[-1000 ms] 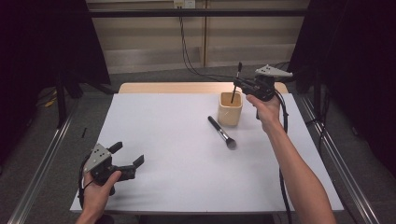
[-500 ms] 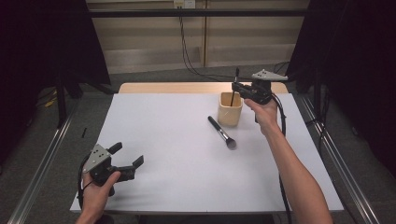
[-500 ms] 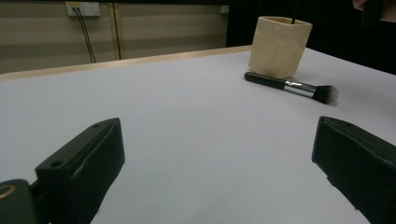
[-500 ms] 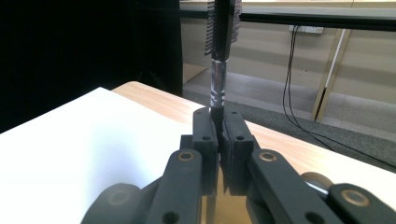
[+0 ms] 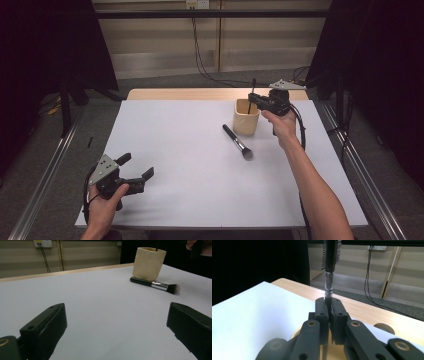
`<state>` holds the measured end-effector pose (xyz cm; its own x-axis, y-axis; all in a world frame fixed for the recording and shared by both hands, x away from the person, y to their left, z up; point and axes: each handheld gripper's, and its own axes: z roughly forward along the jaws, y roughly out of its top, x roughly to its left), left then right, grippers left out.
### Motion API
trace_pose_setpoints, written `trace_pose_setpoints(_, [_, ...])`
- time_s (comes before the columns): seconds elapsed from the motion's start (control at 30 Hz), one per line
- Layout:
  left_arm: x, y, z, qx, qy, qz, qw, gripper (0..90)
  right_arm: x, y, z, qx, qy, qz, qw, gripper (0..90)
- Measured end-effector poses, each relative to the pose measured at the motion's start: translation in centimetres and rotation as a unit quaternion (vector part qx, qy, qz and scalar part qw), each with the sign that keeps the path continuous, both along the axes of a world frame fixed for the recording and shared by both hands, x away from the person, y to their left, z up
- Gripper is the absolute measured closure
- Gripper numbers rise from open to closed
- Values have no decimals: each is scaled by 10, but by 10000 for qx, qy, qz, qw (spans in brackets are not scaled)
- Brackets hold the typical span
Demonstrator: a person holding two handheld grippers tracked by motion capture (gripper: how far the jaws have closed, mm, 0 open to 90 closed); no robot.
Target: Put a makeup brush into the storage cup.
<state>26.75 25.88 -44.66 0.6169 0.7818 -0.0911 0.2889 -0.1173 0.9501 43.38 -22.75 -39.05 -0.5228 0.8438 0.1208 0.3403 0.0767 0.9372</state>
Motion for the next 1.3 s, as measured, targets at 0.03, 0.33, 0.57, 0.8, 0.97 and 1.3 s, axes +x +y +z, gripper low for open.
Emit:
trace_pose_setpoints(0.03, [1,0,0,15,20,-6,10000,30,0,0,-1,-13,27,2,10000,860])
trace_pose_setpoints(0.33, [1,0,-1,23,9,-21,10000,30,3,3,-11,-5,120,7,9999,860])
trace_pose_setpoints(0.57, [1,-2,-1,112,7,-48,9999,32,3,7,-13,-86,212,78,9997,859])
trace_pose_setpoints(0.8, [1,-1,-1,79,-5,-9,10000,32,4,6,-16,-116,232,72,9996,858])
trace_pose_setpoints(0.97, [1,-1,-1,111,-11,17,9999,32,4,6,-16,-118,326,51,9994,830])
trace_pose_setpoints(1.3, [1,0,-1,103,0,6,9999,32,2,4,-17,-56,292,-66,9995,467])
